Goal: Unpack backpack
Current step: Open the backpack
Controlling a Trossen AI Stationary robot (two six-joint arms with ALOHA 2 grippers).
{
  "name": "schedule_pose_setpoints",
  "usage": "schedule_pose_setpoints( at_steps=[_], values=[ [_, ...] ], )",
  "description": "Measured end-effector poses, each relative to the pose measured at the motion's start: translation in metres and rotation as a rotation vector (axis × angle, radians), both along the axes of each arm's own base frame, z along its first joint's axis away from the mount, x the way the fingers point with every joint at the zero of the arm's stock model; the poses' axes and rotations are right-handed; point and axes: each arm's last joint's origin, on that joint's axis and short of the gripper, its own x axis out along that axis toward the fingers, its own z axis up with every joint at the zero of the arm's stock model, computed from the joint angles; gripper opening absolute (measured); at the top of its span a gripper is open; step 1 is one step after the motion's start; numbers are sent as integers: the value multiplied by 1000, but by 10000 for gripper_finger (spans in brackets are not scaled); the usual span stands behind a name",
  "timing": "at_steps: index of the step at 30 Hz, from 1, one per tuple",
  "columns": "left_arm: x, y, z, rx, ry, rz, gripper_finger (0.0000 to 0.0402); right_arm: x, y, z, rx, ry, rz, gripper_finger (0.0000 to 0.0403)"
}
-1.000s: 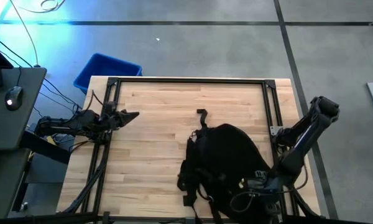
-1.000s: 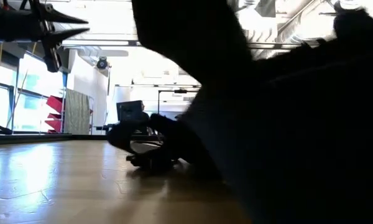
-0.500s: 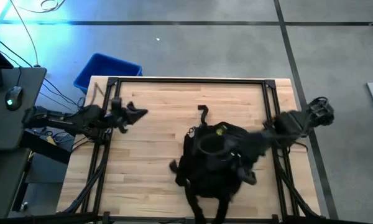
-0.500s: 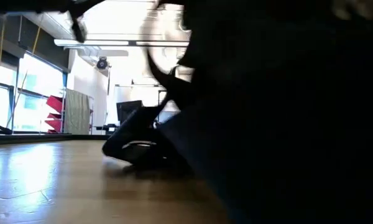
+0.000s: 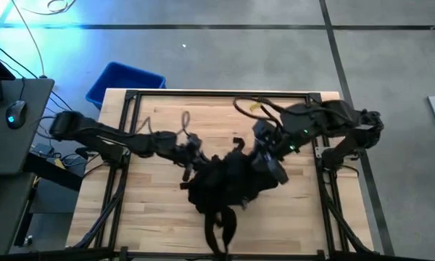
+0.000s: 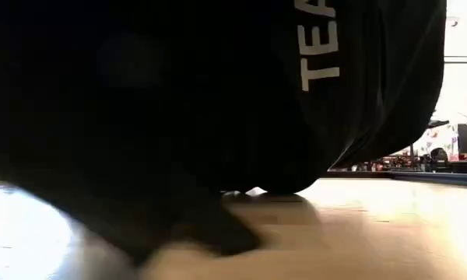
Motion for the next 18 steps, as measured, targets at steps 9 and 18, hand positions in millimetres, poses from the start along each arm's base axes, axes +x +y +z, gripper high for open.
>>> schedule_pose_setpoints(
  at_steps=[9,18],
  values=[
    [25,-33,-1,-171,27,-327,0,34,-77,-22,-49,62,-184,61],
    [-11,-34,47,-246,9,-391,0,63,-144,-68,-74,259,-240,60]
  ],
)
